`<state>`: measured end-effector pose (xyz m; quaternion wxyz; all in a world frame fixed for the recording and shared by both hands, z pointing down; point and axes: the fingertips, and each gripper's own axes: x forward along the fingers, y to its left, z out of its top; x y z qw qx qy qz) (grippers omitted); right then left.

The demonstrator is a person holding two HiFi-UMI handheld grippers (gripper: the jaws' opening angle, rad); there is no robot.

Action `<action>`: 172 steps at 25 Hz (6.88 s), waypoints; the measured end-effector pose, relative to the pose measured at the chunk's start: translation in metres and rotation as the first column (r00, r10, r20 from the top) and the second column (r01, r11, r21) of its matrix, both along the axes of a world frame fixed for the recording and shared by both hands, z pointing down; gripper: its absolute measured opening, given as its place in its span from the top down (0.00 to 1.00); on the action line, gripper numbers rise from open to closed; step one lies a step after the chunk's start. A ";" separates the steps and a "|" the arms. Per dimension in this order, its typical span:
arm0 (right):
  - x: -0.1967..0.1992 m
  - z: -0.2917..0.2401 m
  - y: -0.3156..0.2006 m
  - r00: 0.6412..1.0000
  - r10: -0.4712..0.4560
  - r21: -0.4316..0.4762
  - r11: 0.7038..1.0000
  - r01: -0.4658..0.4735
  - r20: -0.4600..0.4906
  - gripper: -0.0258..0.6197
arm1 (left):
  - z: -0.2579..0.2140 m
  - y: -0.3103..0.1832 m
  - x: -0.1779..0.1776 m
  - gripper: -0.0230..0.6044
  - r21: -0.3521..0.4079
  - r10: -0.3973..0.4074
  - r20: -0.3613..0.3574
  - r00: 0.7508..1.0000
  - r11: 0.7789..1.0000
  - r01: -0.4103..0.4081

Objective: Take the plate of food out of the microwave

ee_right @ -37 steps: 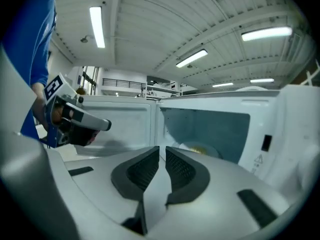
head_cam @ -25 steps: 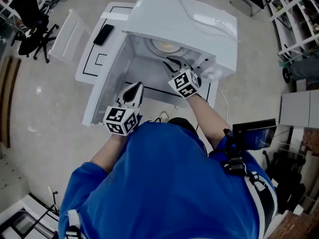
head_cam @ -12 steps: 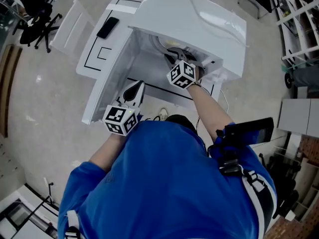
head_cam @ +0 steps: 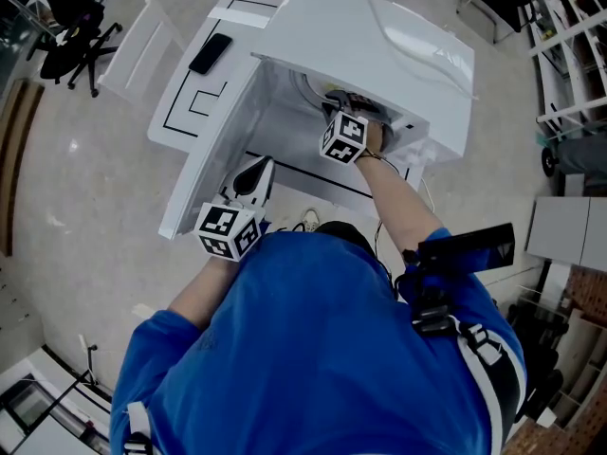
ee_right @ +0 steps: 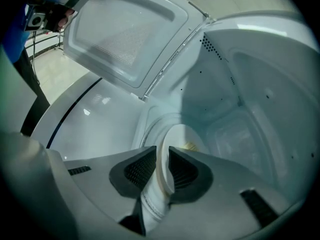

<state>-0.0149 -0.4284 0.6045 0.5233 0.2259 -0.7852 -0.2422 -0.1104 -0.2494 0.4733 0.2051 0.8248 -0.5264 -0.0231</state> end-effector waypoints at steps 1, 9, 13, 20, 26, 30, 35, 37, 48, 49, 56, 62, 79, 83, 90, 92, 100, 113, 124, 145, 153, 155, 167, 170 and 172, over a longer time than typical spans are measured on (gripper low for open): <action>0.001 0.001 -0.001 1.000 0.002 0.002 1.000 -0.002 -0.013 0.86 | 0.000 0.000 -0.001 0.95 0.000 -0.002 -0.001 1.000 1.000 0.002; 0.003 0.008 -0.007 0.997 0.003 0.008 1.000 -0.003 -0.074 0.92 | -0.001 -0.003 -0.005 0.95 0.005 -0.008 -0.007 1.000 1.000 0.008; 0.002 0.007 -0.007 0.996 0.003 0.011 1.000 -0.002 -0.090 0.92 | 0.000 -0.003 -0.003 0.95 0.003 -0.005 -0.009 1.000 1.000 0.005; 0.001 0.006 0.002 0.996 -0.005 0.021 1.000 0.007 -0.093 0.93 | -0.001 -0.003 -0.002 0.95 0.008 -0.001 -0.013 1.000 1.000 0.001; 0.001 0.003 0.014 0.995 -0.010 0.032 0.999 0.013 -0.098 0.93 | 0.001 -0.002 -0.003 0.95 0.008 0.004 -0.016 1.000 1.000 -0.004; 0.002 0.004 0.027 0.995 -0.017 0.031 0.999 0.020 -0.096 0.93 | 0.003 0.001 -0.002 0.95 0.003 0.015 -0.018 1.000 1.000 -0.015; 0.006 0.006 0.044 0.995 -0.019 0.030 0.999 0.022 -0.094 0.93 | 0.008 0.003 0.001 0.95 -0.006 0.028 -0.020 0.999 1.000 -0.028; 0.008 0.003 0.048 0.996 -0.012 0.043 0.999 0.016 -0.089 0.93 | 0.009 0.004 0.001 0.95 -0.012 0.031 -0.020 0.999 0.999 -0.031; 0.015 0.003 0.057 0.998 -0.006 0.038 0.999 0.008 -0.066 0.93 | 0.015 0.009 0.005 0.95 -0.024 0.039 -0.014 0.999 0.999 -0.039; 0.015 0.002 0.057 0.998 -0.006 0.037 0.999 0.008 -0.061 0.93 | 0.015 0.010 0.006 0.95 -0.024 0.039 -0.013 0.999 0.999 -0.039; 0.018 0.004 0.062 1.000 -0.002 0.009 1.000 0.003 -0.023 0.87 | 0.017 0.010 0.012 0.95 -0.031 0.049 -0.010 0.999 0.998 -0.049; 0.021 0.002 0.070 0.999 0.030 -0.022 0.999 -0.029 0.039 0.84 | 0.020 0.009 0.015 0.95 -0.039 0.056 -0.010 0.998 0.998 -0.056; 0.028 -0.029 0.080 0.887 0.238 -0.138 0.970 -0.198 0.396 0.84 | 0.028 0.010 0.021 0.95 -0.060 0.094 -0.009 0.996 0.994 -0.094; 0.032 -0.035 0.090 0.757 0.359 -0.261 0.931 -0.254 0.545 0.84 | 0.031 0.010 0.023 0.95 -0.063 0.103 -0.009 0.995 0.993 -0.103; 0.054 -0.015 0.091 0.439 0.621 -0.545 0.783 -0.300 0.649 0.82 | 0.034 0.011 0.026 0.95 -0.069 0.121 -0.009 0.993 0.990 -0.121; 0.057 -0.012 0.091 0.316 0.687 -0.633 0.726 -0.269 0.654 0.78 | 0.035 0.011 0.026 0.95 -0.072 0.121 -0.007 0.993 0.990 -0.121; 0.067 -0.022 0.076 -0.012 0.790 -0.779 0.602 -0.173 0.613 0.72 | 0.035 0.009 0.022 0.95 -0.074 0.112 -0.004 0.994 0.991 -0.112; 0.070 -0.012 0.053 -0.401 0.837 -0.897 0.435 0.074 0.373 0.68 | 0.037 0.005 0.015 0.95 -0.086 0.092 0.005 0.996 0.992 -0.091; 0.064 0.001 0.039 -0.518 0.822 -0.903 0.384 0.195 0.238 0.68 | 0.037 0.000 0.010 0.95 -0.096 0.077 0.017 0.997 0.993 -0.075; 0.071 0.011 0.044 -0.564 0.817 -0.903 0.325 0.280 0.119 0.93 | 0.035 0.001 0.007 0.95 -0.093 0.077 0.025 0.997 0.993 -0.075; 0.074 0.007 0.066 -0.552 0.825 -0.902 0.323 0.287 0.120 0.93 | 0.032 0.011 0.008 0.95 -0.085 0.088 0.015 0.996 0.993 -0.086; 0.074 0.005 0.076 -0.548 0.828 -0.901 0.324 0.290 0.121 0.93 | 0.032 0.015 0.008 0.95 -0.083 0.093 0.012 0.996 0.992 -0.091; 0.094 -0.017 0.153 -0.571 0.809 -0.883 0.363 0.298 0.140 0.93 | 0.029 0.050 0.023 0.95 -0.066 0.163 -0.013 0.986 0.984 -0.164; 0.100 -0.025 0.176 -0.588 0.796 -0.874 0.381 0.301 0.144 0.93 | 0.026 0.061 0.025 0.95 -0.061 0.182 -0.018 0.983 0.981 -0.183; 0.105 -0.029 0.192 -0.598 0.787 -0.871 0.391 0.297 0.150 0.93 | 0.023 0.069 0.027 0.95 -0.056 0.194 -0.023 0.981 0.979 -0.195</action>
